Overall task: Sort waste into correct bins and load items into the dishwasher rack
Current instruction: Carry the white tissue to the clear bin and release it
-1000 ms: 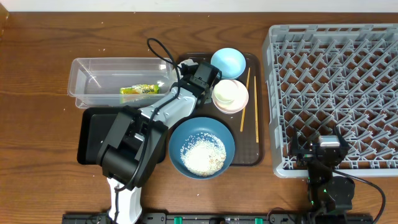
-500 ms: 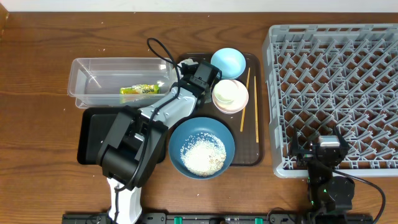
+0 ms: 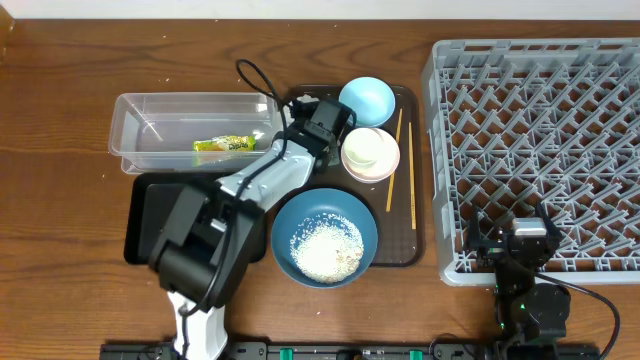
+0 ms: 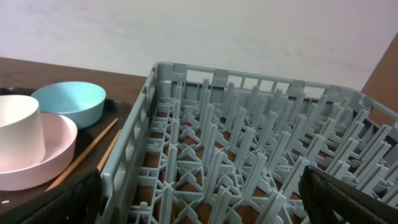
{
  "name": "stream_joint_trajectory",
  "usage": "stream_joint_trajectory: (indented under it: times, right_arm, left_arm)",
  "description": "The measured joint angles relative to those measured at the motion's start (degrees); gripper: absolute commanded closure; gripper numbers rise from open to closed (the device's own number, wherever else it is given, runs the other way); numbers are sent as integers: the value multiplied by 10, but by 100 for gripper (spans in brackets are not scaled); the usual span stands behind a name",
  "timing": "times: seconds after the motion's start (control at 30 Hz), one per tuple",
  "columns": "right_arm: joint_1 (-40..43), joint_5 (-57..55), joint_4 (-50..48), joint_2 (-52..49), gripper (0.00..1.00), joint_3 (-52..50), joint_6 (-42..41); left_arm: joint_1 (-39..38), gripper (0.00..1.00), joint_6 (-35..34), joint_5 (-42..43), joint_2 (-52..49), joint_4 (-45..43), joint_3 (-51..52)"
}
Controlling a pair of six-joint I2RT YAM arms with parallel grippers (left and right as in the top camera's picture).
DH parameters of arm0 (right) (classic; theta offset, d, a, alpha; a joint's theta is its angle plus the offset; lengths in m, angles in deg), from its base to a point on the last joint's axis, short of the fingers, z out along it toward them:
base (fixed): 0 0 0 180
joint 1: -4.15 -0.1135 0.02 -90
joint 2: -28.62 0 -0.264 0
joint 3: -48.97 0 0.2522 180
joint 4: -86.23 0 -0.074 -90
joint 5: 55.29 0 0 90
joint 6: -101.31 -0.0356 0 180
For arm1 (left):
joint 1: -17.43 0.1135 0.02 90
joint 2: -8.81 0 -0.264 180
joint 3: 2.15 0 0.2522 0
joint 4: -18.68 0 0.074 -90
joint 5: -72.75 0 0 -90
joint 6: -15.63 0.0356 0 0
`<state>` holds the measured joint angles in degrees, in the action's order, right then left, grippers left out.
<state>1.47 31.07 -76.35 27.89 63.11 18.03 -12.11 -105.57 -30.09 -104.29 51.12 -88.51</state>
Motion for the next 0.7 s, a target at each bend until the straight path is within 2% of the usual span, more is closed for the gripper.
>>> stream_joint_trajectory:
  times: [0.43, 0.7]
  right_arm:
    - [0, 0, 0, 0, 1, 0, 0]
    - [0, 0, 0, 0, 1, 0, 0]
  left_arm:
    - [0, 94, 28, -2, 144, 58, 0]
    - [0, 94, 41, -68, 181, 83, 0]
